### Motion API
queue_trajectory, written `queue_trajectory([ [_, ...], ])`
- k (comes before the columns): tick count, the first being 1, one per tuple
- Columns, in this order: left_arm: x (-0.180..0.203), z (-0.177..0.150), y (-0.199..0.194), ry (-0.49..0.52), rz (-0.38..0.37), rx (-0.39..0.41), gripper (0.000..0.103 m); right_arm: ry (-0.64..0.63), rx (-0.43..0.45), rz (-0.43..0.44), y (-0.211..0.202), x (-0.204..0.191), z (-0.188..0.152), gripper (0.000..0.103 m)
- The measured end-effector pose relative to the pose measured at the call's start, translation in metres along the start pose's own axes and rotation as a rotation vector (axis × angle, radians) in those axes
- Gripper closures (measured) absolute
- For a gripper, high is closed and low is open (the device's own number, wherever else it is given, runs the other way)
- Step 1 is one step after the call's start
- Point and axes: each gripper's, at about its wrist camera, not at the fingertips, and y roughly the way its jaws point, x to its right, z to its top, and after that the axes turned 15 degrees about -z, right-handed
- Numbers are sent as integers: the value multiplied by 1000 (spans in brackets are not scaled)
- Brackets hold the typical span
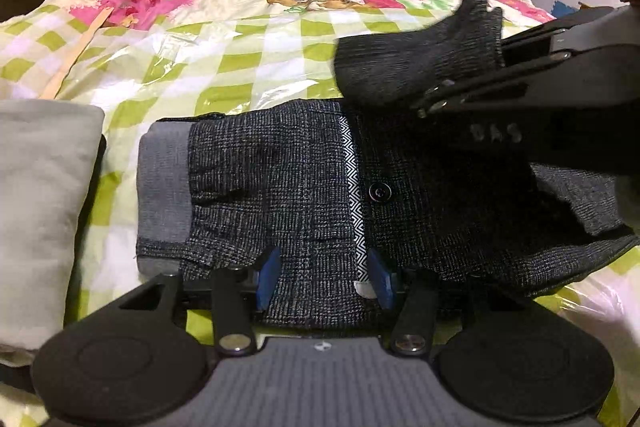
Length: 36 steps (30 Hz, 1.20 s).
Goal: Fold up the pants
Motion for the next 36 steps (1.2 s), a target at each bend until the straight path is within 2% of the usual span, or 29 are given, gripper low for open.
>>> queue_trajectory([
  [8,0,-1,0,-6,-11,9,41,-169,41,-5,1,-35,2,95],
  [14,-1,-3,1,-11,-20,14,41,-165,29,22,11,-46,10,95],
  [32,-7,-5,-3,-18,-38,20,41,-170,-17,19,23,-54,12,95],
  [36,-6,-6,-9,-15,-22,33,41,-168,-19,19,23,-54,12,95],
])
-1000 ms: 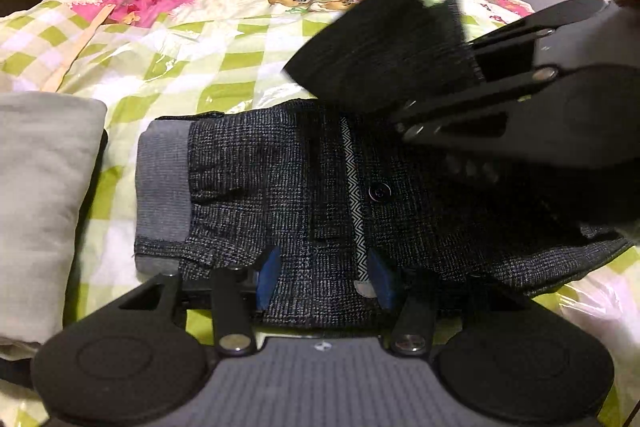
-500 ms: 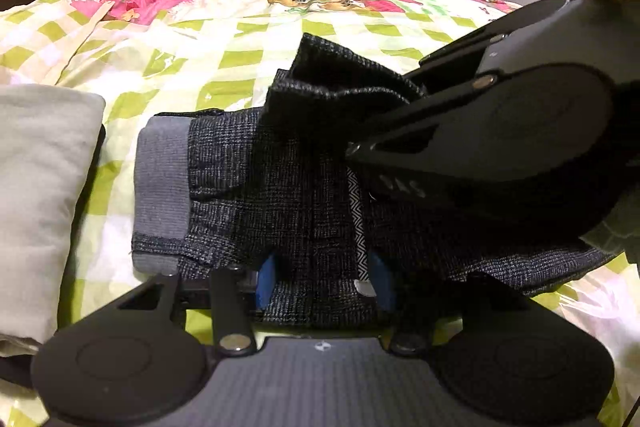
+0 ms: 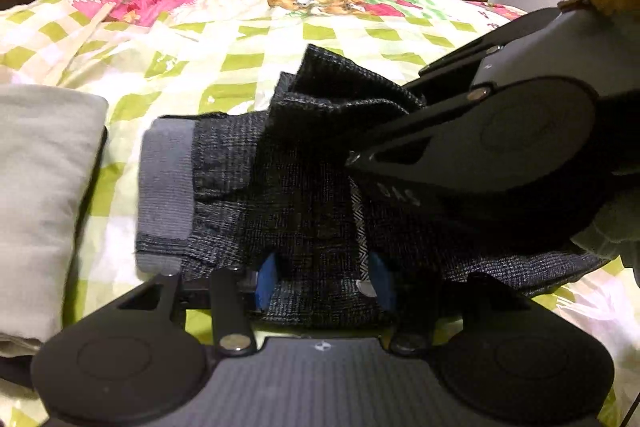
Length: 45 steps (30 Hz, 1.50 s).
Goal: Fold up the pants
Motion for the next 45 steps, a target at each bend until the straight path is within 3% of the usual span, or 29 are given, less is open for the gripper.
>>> queue_trajectory([
  [4,-1,-7,-8,25,58,14,41,40,-3,11,-2,7,2,95],
  [14,-10,-9,-4,3,36,2,41,175,29,36,-15,25,15,95],
  [23,-12,-10,-5,-2,28,8,41,166,100,66,-12,4,42,95],
  [30,-16,-17,-15,-42,16,36,41,116,104,150,5,-25,47,95],
  [34,-14,-20,-23,-33,18,31,41,70,51,251,11,-31,38,79],
  [38,-9,-23,-34,-4,33,18,41,138,28,354,1,-18,23,76],
  [42,-2,-17,-54,31,59,44,41,225,28,396,-13,4,16,73],
  [45,2,-1,-66,64,78,102,41,274,27,399,-26,24,10,65],
])
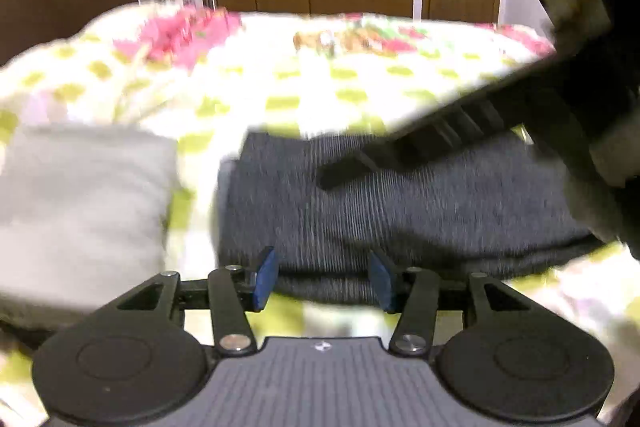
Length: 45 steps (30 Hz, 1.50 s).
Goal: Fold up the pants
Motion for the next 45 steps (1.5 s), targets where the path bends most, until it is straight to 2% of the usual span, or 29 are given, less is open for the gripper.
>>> queue_trajectory([
  [3,3,20,4,26,3,49,41,21,-8,-44,-17,18,-5,63],
  [7,6,30,41,58,-9,23,41,19,-26,-188,-33,42,-17,63],
  [9,12,29,61,80,-15,-12,41,37,-48,-246,-35,55,-23,63],
  [11,21,23,83,102,9,-94,41,50,-63,-284,-36,66,-31,63],
  [12,26,10,87,89,7,-143,40,44,-78,-310,-36,71,-36,63],
  [13,23,6,92,68,2,-146,40,45,-91,-332,-35,75,-41,63],
  [17,19,13,90,-18,-8,-147,38,93,-151,-360,-31,98,-58,63],
  [21,41,21,84,41,17,-154,39,154,-125,-365,-47,113,-71,64],
  [27,82,36,95,111,-39,-145,39,358,-62,-410,-103,166,-108,60],
  [31,104,38,112,151,-73,-177,39,502,-81,-451,-126,208,-141,58],
  [35,118,37,120,179,-85,-194,39,667,-96,-360,-126,236,-169,56],
  [38,122,39,123,183,-107,-191,39,733,-88,-282,-123,251,-183,55],
  [42,126,40,128,191,-135,-187,38,838,-87,-95,-121,275,-197,54],
  [45,129,39,131,193,-149,-181,38,918,-85,46,-112,288,-204,47],
])
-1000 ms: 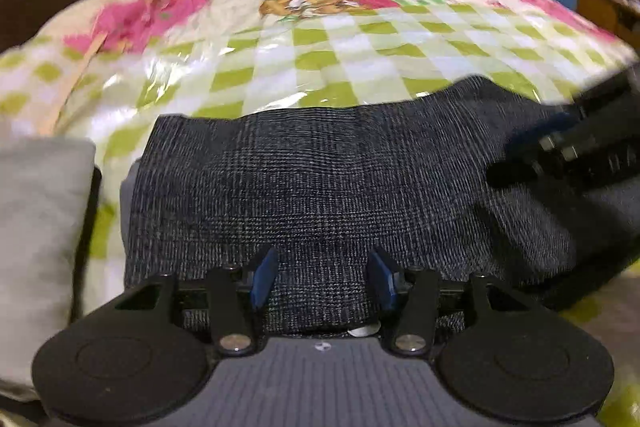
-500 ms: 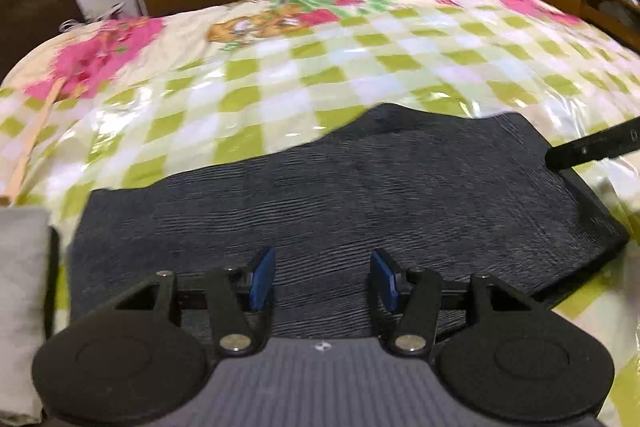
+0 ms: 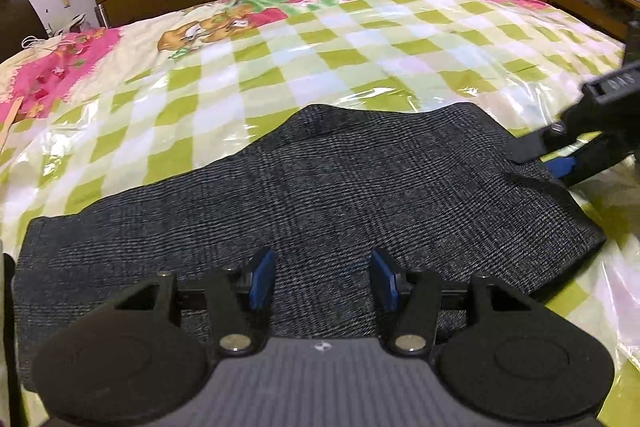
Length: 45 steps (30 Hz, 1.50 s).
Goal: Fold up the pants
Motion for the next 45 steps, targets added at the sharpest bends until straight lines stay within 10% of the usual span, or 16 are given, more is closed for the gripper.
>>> queue_trajectory([
  [13,7,2,10,45,-12,-36,35,162,-37,270,51,-2,12,44],
  [17,26,7,18,85,-14,-68,39,191,-51,292,59,-12,6,91],
  [22,70,21,33,153,-73,-102,60,202,-26,362,31,4,1,92],
  [32,181,65,67,290,-353,-52,54,280,147,130,-103,100,35,93],
  [45,81,9,17,273,38,-50,44,211,227,75,-151,30,35,92],
])
